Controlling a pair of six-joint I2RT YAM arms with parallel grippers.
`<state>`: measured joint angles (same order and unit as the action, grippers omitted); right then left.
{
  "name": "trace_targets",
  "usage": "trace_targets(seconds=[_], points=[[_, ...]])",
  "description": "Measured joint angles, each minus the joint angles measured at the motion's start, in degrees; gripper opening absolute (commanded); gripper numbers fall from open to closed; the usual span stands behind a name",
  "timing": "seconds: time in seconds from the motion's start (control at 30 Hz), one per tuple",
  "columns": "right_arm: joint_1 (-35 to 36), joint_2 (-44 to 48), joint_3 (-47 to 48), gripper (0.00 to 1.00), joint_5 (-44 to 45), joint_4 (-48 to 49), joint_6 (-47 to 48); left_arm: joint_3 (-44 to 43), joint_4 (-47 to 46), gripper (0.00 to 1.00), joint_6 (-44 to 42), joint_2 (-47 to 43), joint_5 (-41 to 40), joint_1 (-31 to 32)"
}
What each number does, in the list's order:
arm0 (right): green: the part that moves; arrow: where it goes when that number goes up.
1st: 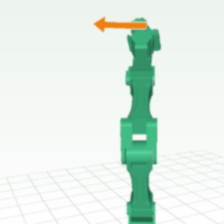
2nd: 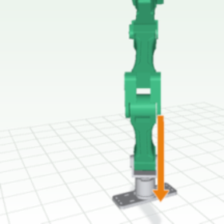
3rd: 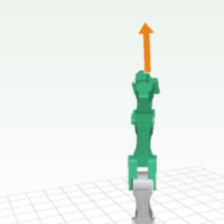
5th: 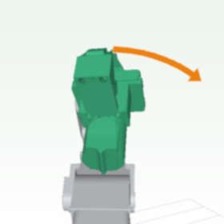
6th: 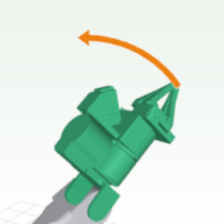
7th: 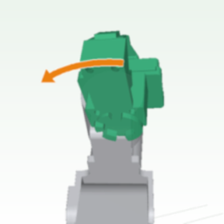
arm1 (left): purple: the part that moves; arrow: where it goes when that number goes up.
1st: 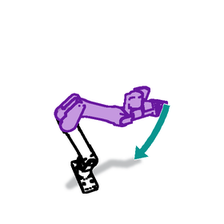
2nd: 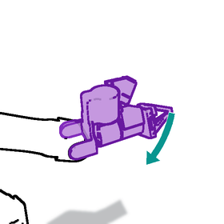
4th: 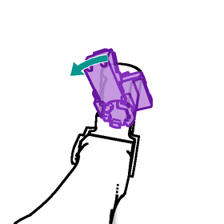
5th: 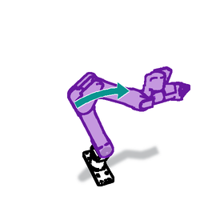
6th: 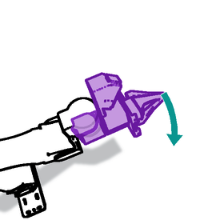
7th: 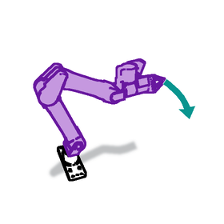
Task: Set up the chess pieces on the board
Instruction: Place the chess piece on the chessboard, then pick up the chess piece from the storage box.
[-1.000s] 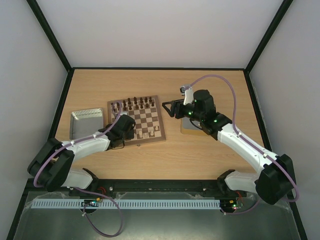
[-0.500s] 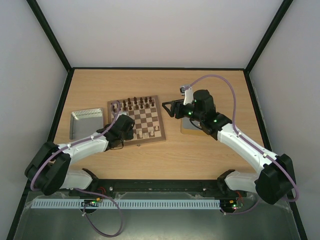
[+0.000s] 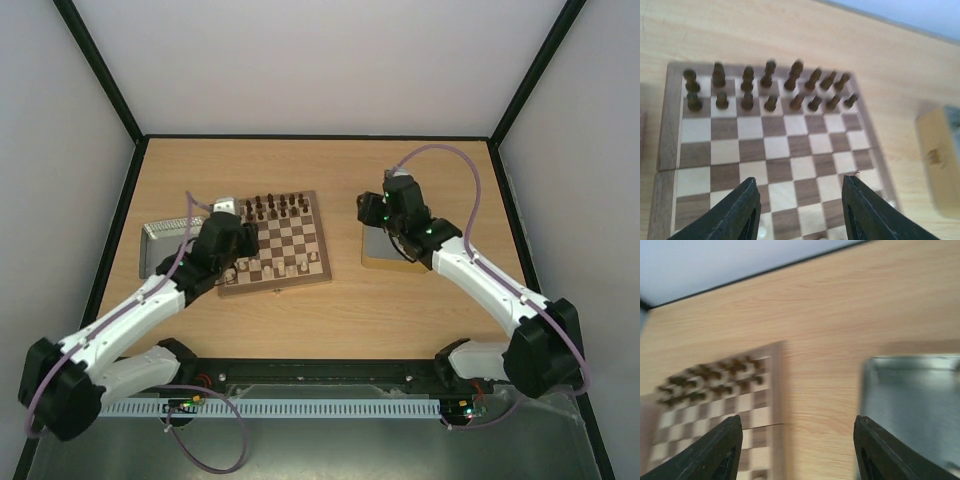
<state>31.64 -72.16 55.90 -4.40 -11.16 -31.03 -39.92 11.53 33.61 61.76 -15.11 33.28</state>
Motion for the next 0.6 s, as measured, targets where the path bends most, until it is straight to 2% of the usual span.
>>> trace_targets(seconds=[0.13, 0.3, 0.6], points=[[-4.76, -3.50, -0.42, 0.55, 5.29, -3.72, -3.15, -0.63, -0.07, 0.51, -0.24, -6.27, 2.10, -1.81], [-11.52, -9.38, -2.16, 0.44, 7.32, -4.85, -3.82, -0.63, -0.04, 0.51, -0.28, -9.66, 5.81, -3.63], [-15.19, -24.17, 2.29, 0.42, 8.68, -5.29, 0.22, -0.63, 0.02, 0.51, -0.17, -9.66, 10.40, -4.96]])
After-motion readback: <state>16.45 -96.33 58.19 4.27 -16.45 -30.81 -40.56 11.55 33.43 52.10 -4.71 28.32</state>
